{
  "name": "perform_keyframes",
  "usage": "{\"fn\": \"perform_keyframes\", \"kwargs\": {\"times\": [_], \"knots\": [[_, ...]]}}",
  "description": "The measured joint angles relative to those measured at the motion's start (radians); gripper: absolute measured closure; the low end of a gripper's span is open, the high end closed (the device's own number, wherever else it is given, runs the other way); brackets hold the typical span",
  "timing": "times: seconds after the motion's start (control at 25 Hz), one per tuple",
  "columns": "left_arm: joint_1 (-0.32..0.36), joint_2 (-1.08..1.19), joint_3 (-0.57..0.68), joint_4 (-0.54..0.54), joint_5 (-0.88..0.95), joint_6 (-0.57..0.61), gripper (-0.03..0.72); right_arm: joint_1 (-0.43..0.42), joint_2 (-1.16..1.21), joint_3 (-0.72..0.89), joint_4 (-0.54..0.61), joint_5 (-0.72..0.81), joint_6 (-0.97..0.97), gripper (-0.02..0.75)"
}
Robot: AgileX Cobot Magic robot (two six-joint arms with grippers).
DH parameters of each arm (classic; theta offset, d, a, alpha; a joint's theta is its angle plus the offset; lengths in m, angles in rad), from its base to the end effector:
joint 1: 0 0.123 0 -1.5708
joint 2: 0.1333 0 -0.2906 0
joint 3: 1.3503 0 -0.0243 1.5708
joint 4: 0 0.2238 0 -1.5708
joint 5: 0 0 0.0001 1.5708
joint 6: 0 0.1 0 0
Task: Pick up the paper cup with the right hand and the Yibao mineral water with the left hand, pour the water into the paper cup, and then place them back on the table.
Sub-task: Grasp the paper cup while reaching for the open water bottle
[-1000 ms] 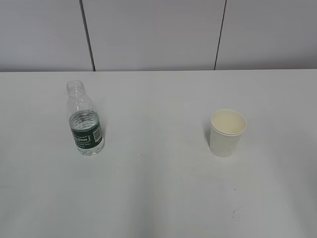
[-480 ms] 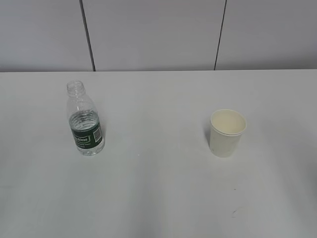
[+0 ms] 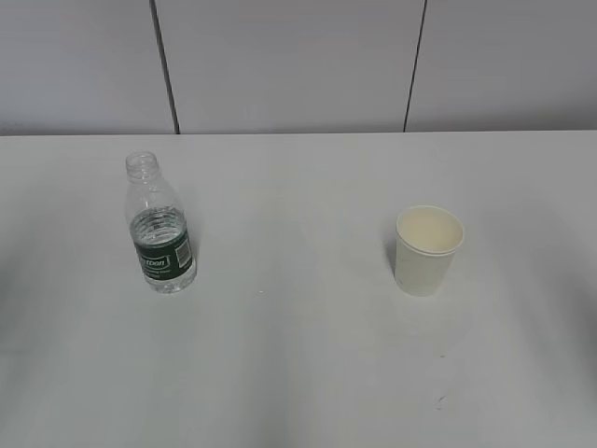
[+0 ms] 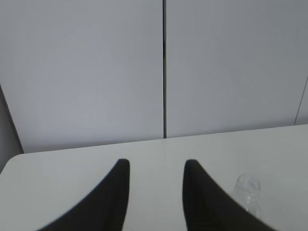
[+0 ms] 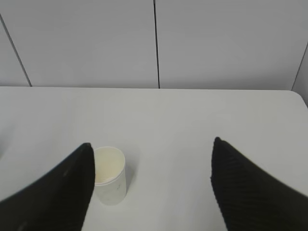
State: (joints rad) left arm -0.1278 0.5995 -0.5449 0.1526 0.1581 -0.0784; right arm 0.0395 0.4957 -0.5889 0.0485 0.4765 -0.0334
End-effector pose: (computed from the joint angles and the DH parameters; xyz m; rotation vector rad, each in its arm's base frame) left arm 0.1055 -0.0111 0.3365 0.1514 1.6877 -0.0212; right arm 0.0763 0.0052 0.3288 -0.0432 1.8662 0.0548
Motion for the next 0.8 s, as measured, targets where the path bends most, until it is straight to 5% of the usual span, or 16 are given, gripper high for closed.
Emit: {"fn": "perform_keyframes", "kwargs": {"times": [0.36, 0.8], "knots": [[0.0, 0.335, 0.012, -0.001, -0.331, -0.001, 0.447, 0.0, 0.094, 0.004, -0.002, -0.157, 0.0, 0.153], [0.0, 0.565, 0.205, 0.022, -0.826, -0.103, 0.447, 0.0, 0.183, 0.199, -0.032, -0.505, -0.002, 0.153]]}}
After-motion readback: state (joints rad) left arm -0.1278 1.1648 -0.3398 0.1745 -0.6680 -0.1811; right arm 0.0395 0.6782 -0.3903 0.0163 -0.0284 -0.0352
